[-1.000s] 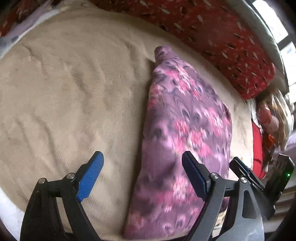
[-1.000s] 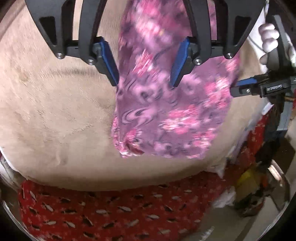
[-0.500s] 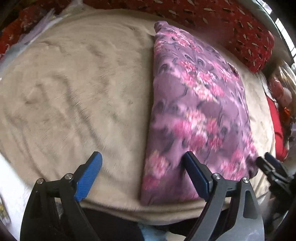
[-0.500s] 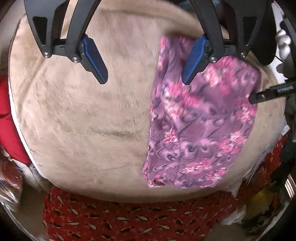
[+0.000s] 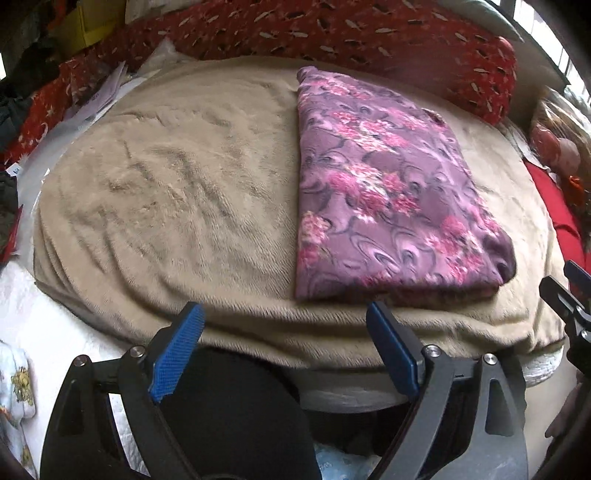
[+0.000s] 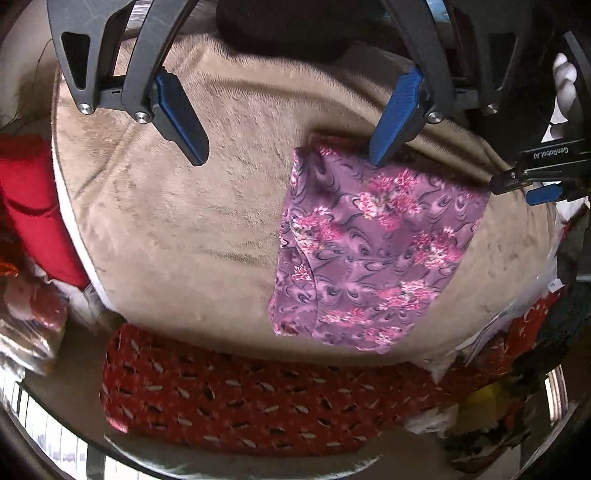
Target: Fold small clothes
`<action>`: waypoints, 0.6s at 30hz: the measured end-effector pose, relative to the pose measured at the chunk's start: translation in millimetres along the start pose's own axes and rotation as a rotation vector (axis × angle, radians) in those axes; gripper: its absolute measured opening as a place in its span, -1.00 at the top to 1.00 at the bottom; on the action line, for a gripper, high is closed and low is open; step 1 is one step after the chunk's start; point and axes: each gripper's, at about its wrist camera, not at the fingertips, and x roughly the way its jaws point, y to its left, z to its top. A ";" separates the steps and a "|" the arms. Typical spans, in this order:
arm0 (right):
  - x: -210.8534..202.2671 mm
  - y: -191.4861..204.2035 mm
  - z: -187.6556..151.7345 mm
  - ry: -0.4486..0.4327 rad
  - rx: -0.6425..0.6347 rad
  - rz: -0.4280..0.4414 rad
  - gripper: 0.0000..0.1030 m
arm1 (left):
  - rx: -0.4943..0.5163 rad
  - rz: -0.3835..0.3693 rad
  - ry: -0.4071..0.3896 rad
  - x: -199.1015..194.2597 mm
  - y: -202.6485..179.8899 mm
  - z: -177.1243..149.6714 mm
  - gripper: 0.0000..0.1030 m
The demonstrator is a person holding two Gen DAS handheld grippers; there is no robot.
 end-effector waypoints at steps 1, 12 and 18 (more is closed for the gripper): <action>-2.1 0.7 -1.1 -0.004 -0.001 -0.002 -0.75 | 0.003 -0.002 -0.006 -1.9 -3.4 -0.7 -0.76; -26.5 3.7 -13.8 -0.048 0.023 0.014 -0.75 | 0.015 -0.011 -0.111 -36.2 -15.9 -6.6 -0.76; -30.8 0.1 -13.2 -0.047 0.053 0.006 -0.75 | 0.017 -0.008 -0.133 -40.9 -17.2 -7.8 -0.76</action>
